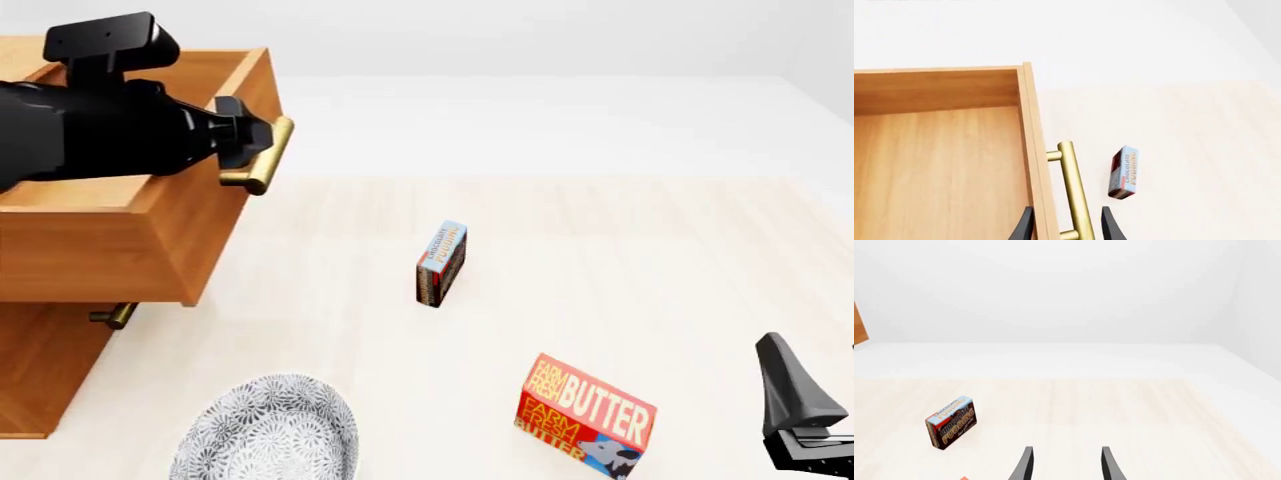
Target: Put the chocolate pudding in the top drawer of the cabinet and close it.
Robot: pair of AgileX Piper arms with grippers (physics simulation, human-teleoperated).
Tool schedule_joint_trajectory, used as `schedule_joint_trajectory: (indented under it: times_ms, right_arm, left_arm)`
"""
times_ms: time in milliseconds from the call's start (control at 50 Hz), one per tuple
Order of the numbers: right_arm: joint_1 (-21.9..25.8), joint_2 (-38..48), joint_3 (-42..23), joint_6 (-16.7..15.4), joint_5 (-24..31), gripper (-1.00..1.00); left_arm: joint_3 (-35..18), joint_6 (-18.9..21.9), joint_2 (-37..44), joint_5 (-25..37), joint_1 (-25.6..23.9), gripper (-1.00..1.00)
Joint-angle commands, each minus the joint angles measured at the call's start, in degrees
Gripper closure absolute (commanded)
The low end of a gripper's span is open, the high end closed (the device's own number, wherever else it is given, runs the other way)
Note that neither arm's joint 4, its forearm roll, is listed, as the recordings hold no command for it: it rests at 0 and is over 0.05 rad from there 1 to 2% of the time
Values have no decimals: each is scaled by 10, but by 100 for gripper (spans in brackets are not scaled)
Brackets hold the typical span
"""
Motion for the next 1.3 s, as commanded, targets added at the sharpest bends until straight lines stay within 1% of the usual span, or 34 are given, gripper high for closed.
schedule_joint_trajectory:
  times_ms: [20,140,380,660,920,1000,1200,1300]
  right_arm:
    - [0,0,0,0,0,-100]
    - [0,0,0,0,0,-100]
    - [0,0,0,0,0,-100]
    - [0,0,0,0,0,-100]
    - [0,0,0,0,0,-100]
    - [0,0,0,0,0,-100]
    - [0,0,0,0,0,-100]
    - [0,0,0,0,0,-100]
  left_arm:
    - [4,10,16,2,-9,-100]
    - [10,8,21,-12,-15,-100]
    - [8,8,26,-17,-21,-100]
    - [5,19,3,-13,-23,-100]
    - [-12,31,-20,-10,-50,-100]
    - [-14,37,-33,-19,-78,-100]
    - [-3,51,-61,-22,-81,-100]
    - [-9,64,-73,-18,-83,-100]
